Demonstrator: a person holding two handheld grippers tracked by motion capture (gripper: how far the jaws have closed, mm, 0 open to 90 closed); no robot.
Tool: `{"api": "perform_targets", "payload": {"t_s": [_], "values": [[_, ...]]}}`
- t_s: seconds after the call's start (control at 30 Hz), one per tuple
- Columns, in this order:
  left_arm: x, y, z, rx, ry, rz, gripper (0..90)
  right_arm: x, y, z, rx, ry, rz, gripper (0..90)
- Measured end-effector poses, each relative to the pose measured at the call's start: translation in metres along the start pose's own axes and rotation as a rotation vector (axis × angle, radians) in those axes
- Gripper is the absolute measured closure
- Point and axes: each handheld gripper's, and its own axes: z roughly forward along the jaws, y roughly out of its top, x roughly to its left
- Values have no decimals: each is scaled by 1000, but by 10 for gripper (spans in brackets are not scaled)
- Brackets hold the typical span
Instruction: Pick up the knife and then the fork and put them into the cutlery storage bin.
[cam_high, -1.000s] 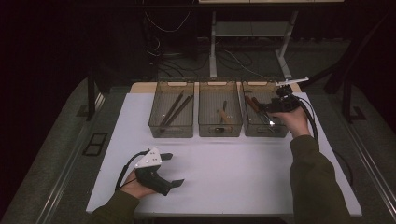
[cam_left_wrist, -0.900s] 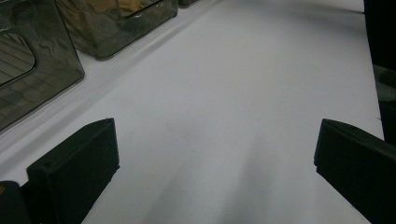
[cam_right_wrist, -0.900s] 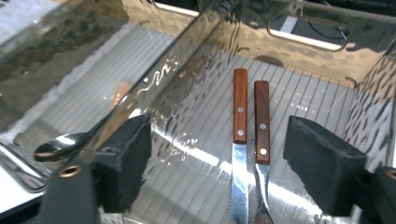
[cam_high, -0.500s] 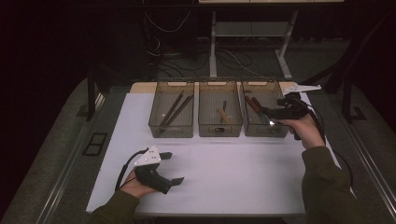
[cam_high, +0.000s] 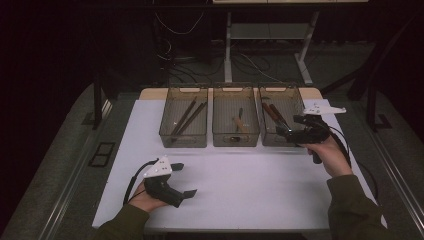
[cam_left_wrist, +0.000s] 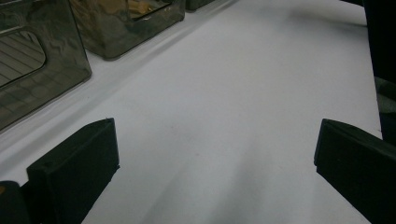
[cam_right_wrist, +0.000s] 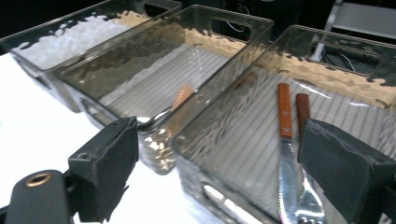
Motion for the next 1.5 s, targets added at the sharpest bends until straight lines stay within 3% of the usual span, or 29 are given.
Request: {"api": "perform_targets", "payload": {"t_s": [0.4, 0.53, 0.83, 1.13, 1.5], "values": [[-1, 0, 0, 12, 13, -2, 0, 24, -35, -15, -30, 55, -21, 127], [-2, 0, 0, 15, 17, -1, 0, 29, -49, -18, -3, 62, -50, 127], [-4, 0, -2, 11, 20, -2, 0, 41, -79, -30, 7, 85, -52, 127], [-4, 0, -3, 9, 22, 3, 0, 51, -96, -36, 6, 105, -57, 127], [-4, 0, -3, 11, 22, -1, 0, 56, -115, -48, 41, 125, -62, 127]]}}
